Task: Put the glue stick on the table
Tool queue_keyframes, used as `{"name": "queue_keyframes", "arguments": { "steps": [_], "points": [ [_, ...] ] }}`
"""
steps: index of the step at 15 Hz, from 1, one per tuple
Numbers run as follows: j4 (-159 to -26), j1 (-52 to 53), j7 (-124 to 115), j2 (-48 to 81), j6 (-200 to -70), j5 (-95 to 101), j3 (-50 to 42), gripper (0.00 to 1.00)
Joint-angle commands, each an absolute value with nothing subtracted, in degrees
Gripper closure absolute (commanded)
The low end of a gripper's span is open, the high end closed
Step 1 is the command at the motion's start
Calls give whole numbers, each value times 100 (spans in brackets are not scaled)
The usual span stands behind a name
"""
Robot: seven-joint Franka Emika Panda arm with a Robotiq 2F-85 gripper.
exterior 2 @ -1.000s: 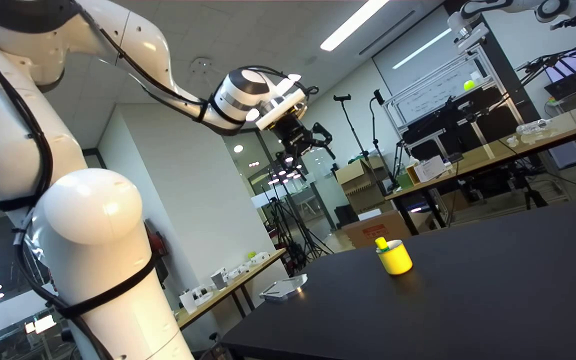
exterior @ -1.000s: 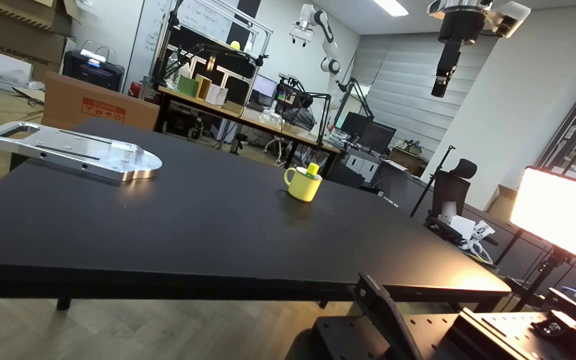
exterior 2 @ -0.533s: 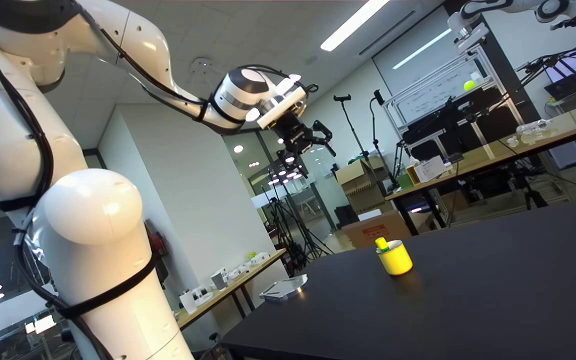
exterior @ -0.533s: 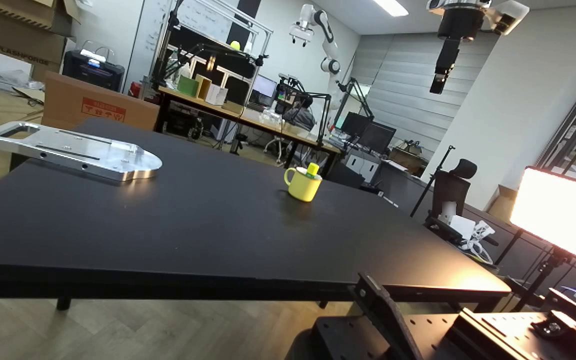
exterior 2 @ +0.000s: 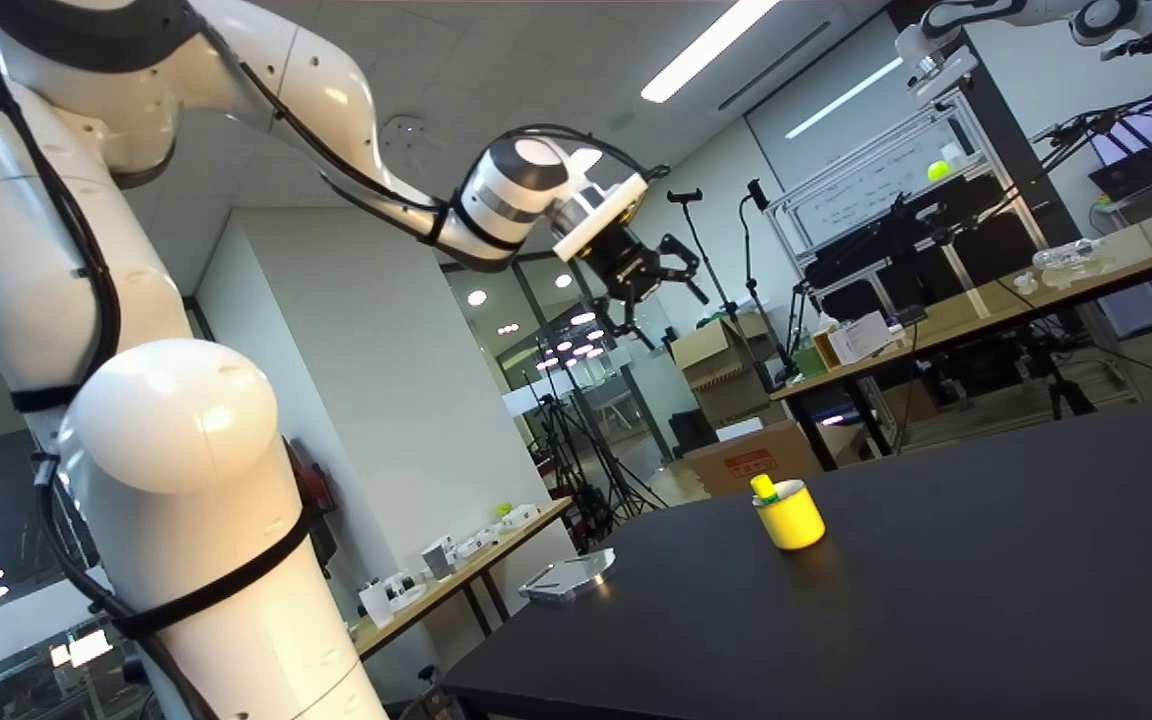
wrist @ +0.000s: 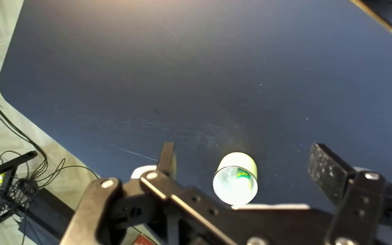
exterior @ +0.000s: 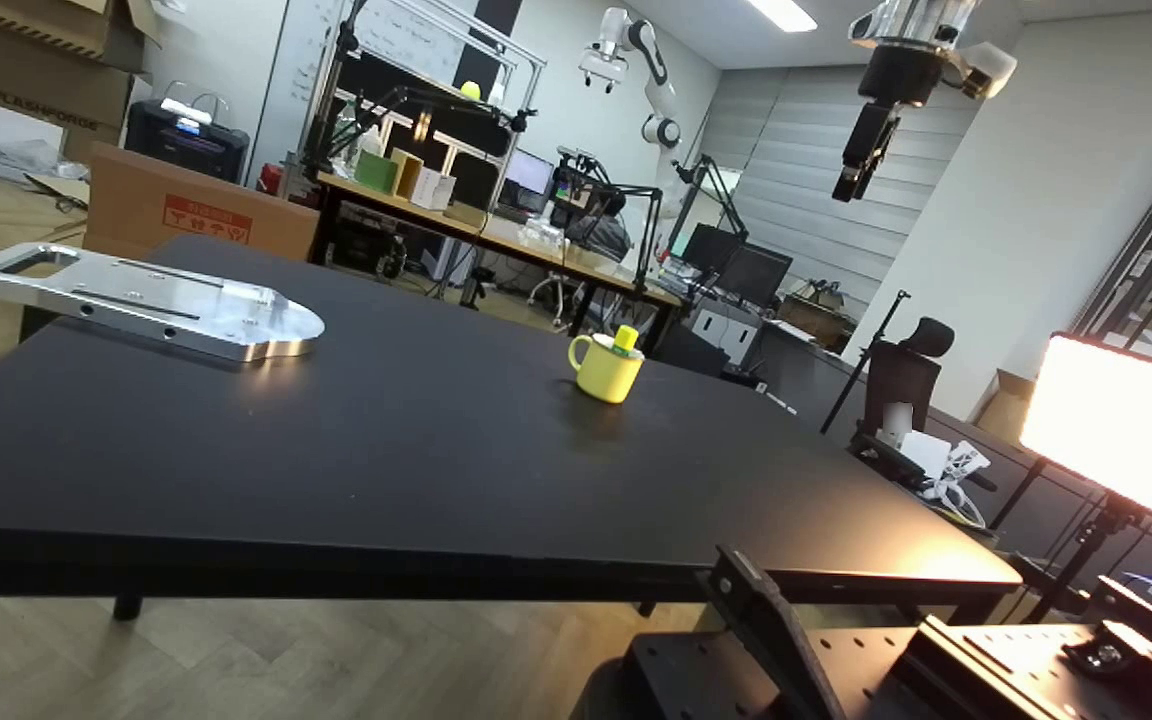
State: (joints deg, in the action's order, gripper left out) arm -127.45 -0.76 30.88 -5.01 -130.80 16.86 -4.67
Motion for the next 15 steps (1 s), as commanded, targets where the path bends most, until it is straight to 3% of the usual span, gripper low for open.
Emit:
{"name": "queue_keyframes", "arguments": {
  "steps": [1,15],
  "points": [
    [-11765,-297,3070,682,-13447,1303,-575,0],
    [-8543,33,2945,3818,-12342,1085,246,0]
  ]
}}
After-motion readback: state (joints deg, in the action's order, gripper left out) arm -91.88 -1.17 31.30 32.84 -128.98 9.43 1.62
